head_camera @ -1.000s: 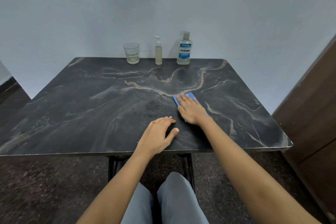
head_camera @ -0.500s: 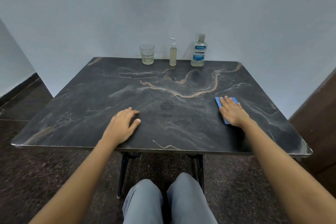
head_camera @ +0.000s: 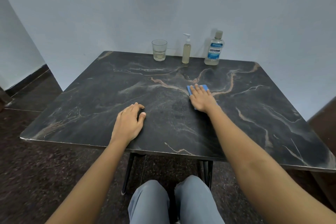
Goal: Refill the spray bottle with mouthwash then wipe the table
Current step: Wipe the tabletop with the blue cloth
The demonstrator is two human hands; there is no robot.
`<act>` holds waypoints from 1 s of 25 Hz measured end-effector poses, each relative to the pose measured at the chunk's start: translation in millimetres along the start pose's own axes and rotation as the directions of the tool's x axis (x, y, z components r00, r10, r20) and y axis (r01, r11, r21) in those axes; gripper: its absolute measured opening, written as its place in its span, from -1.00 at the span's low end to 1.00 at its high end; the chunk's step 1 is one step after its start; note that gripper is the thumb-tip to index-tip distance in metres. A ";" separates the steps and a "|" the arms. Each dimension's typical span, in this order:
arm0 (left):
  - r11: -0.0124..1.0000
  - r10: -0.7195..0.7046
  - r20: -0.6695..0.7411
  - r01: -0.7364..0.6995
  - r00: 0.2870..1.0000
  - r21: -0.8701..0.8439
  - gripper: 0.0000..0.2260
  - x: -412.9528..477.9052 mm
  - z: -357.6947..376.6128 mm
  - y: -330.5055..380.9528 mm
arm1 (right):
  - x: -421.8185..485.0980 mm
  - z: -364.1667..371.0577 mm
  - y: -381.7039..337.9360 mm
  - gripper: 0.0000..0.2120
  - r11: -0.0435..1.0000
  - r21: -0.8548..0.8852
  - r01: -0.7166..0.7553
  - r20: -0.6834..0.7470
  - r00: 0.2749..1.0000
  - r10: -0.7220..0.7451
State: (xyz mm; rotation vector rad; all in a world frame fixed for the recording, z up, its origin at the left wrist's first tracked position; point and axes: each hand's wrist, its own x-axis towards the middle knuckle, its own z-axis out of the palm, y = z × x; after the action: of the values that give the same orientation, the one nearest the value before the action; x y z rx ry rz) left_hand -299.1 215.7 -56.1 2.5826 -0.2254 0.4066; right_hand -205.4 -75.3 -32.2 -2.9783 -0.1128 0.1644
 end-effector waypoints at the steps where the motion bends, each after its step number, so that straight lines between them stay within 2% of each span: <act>1: 1.000 0.000 0.002 0.000 1.000 -0.005 -0.78 -1.0 -1.2 0.7 | -5.2 3.9 -15.2 -0.48 0.999 0.003 0.041 0.014 0.999 -0.041; 8: 0.996 -0.089 0.003 0.089 0.996 -0.017 -0.74 -2.7 -8.6 5.9 | -91.1 20.6 -81.9 -0.50 0.943 -0.021 0.332 0.071 0.941 -0.330; 12: 0.991 -0.124 0.054 0.126 0.991 -0.045 -0.69 -5.8 -14.2 6.0 | -145.2 21.7 -58.0 -0.51 0.909 -0.014 0.417 0.047 0.908 -0.416; 14: 0.998 -0.056 0.112 0.058 0.992 -0.021 -0.67 -4.4 -22.2 -4.4 | -153.3 18.8 -31.5 -0.51 0.921 -0.007 0.390 0.031 0.920 -0.390; 17: 0.998 0.054 0.134 -0.058 0.990 0.027 -0.69 -3.0 -30.1 -24.2 | -139.4 10.4 20.0 -0.51 0.967 0.001 0.253 -0.007 0.967 -0.253; 22: 0.999 -0.006 0.009 0.006 1.000 0.038 -0.70 0.5 -18.4 -26.8 | -70.1 -5.0 77.9 -0.50 0.998 0.030 -0.053 -0.036 0.998 0.054; 25: 0.999 -0.020 0.014 0.019 1.000 0.042 -0.68 1.7 -15.4 -30.0 | -19.3 -6.3 57.7 -0.49 0.993 0.037 -0.111 -0.046 0.993 0.113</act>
State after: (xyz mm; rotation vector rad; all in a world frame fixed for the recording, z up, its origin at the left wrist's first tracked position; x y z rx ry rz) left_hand -294.2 249.1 -56.8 2.6272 -0.1984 0.3902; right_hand -220.0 -134.7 -33.3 -2.9529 0.0624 0.1072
